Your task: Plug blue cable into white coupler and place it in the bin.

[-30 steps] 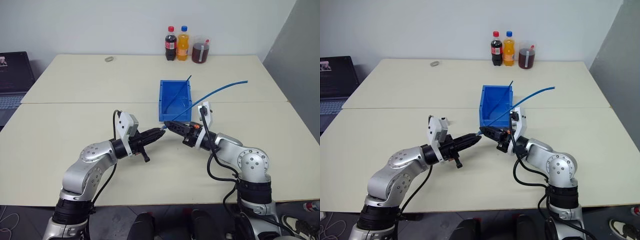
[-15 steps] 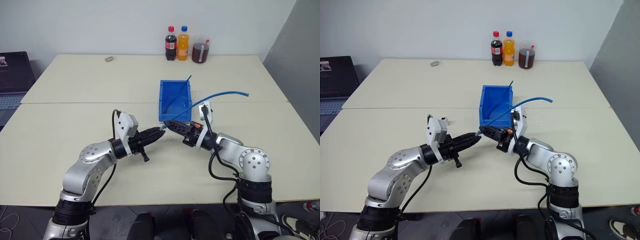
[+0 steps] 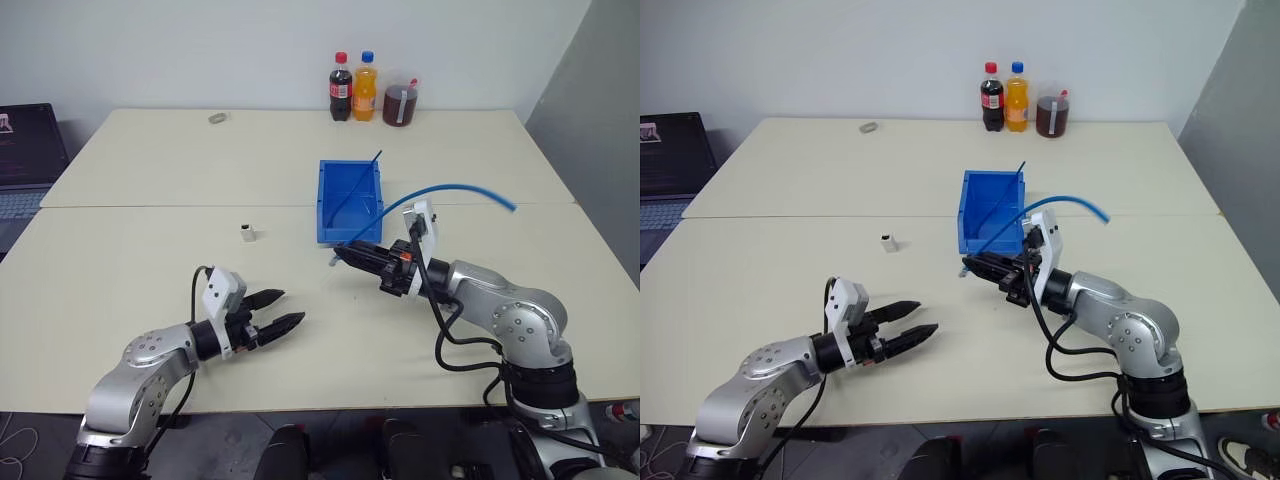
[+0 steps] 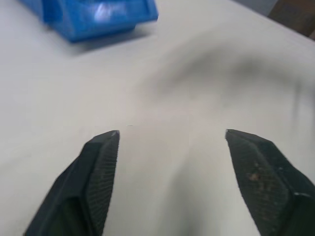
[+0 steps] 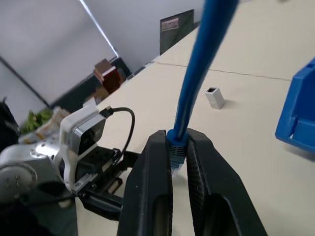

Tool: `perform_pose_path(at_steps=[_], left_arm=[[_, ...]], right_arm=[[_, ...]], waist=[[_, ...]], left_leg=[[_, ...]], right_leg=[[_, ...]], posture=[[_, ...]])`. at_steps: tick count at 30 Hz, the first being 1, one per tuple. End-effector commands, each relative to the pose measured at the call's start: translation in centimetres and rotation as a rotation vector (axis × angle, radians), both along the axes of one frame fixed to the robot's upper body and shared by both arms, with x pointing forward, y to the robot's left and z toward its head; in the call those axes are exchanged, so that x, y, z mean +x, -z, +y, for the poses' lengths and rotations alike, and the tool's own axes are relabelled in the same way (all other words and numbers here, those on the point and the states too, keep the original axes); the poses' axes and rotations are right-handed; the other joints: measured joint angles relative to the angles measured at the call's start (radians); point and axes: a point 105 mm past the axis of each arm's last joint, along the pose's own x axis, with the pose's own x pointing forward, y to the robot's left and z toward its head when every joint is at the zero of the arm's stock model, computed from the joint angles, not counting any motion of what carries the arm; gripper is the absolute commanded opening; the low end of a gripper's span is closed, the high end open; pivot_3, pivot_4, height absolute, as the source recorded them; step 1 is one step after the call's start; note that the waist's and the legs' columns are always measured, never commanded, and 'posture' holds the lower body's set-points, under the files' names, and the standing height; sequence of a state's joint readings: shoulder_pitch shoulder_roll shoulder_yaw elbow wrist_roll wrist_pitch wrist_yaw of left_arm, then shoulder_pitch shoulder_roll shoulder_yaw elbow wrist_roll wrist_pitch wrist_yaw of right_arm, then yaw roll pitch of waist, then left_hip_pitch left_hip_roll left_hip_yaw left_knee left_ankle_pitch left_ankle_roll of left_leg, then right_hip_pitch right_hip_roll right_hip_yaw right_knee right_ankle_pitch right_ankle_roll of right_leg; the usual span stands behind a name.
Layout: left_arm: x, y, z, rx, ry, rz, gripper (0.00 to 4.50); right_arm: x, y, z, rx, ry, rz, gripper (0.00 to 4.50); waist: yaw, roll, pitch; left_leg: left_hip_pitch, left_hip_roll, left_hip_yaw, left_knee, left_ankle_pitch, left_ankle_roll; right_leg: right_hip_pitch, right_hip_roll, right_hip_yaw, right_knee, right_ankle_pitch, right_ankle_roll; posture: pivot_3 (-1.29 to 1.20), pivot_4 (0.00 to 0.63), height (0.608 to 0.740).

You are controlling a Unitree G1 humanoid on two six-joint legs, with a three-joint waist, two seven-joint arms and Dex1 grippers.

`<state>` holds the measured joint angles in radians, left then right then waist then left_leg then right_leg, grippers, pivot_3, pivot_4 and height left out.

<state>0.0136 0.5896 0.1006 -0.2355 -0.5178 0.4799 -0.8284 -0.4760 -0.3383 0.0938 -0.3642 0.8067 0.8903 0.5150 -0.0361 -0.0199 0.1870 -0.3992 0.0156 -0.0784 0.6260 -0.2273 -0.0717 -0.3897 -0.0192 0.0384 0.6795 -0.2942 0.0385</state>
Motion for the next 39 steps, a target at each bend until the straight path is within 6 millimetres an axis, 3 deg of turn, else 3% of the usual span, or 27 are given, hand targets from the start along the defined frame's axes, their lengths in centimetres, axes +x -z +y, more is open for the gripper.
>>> perform_pose_path(at_steps=[1, 11, 17, 22, 30, 39], left_arm=[[0.8, -0.5, 1.8, 0.011, -0.092, -0.064, 4.5], [3.3, -0.6, 4.8, 0.016, -0.308, -0.144, 4.5], [6.3, -1.0, 5.9, 0.079, -0.425, -0.206, 4.5], [8.5, -1.2, 4.6, 0.092, -0.452, -0.225, 4.5], [11.8, -1.8, 4.5, 0.11, -0.576, -0.25, 4.5], [13.5, -1.8, 4.1, 0.093, -0.665, -0.175, 4.5]], right_arm=[[-1.1, -0.7, 0.4, -0.004, -0.068, -0.104, 0.13], [-1.4, 0.4, 0.0, -0.087, -0.107, -0.177, 0.12], [-1.4, 0.8, 0.0, -0.105, -0.117, -0.188, 0.12], [-1.4, 0.7, 0.1, -0.108, -0.119, -0.194, 0.12], [-1.5, 0.7, 0.0, -0.116, -0.112, -0.196, 0.12], [-1.5, 0.7, -0.1, -0.122, -0.106, -0.197, 0.11]], waist=[[0.003, 0.0, 0.0], [0.004, 0.0, 0.0], [0.006, -0.001, 0.0], [0.007, -0.001, 0.0], [0.006, -0.001, 0.0], [0.005, -0.001, 0.0]], left_leg=[[0.0, 0.0, 0.0, 0.0, 0.0, 0.0], [0.0, 0.0, 0.0, 0.0, 0.0, 0.0], [0.0, -0.001, -0.001, 0.0, 0.0, 0.0], [0.0, -0.001, -0.001, 0.001, 0.0, 0.0], [0.0, -0.001, -0.001, 0.001, 0.0, 0.0], [-0.001, -0.002, -0.001, 0.001, 0.0, 0.0]], right_leg=[[0.0, 0.0, 0.0, 0.0, 0.0, 0.0], [0.0, -0.001, 0.0, 0.0, 0.0, 0.0], [0.0, -0.001, -0.001, 0.0, 0.0, 0.0], [0.001, -0.001, -0.001, 0.0, 0.001, 0.0], [0.0, -0.001, -0.001, 0.001, 0.001, 0.0], [0.001, -0.001, -0.001, 0.001, 0.001, 0.0]], posture=[[0.0, 0.15, 0.74], [0.0, 0.15, 0.74], [0.0, 0.15, 0.74], [0.0, 0.15, 0.74], [0.0, 0.15, 0.74], [0.0, 0.15, 0.74]])
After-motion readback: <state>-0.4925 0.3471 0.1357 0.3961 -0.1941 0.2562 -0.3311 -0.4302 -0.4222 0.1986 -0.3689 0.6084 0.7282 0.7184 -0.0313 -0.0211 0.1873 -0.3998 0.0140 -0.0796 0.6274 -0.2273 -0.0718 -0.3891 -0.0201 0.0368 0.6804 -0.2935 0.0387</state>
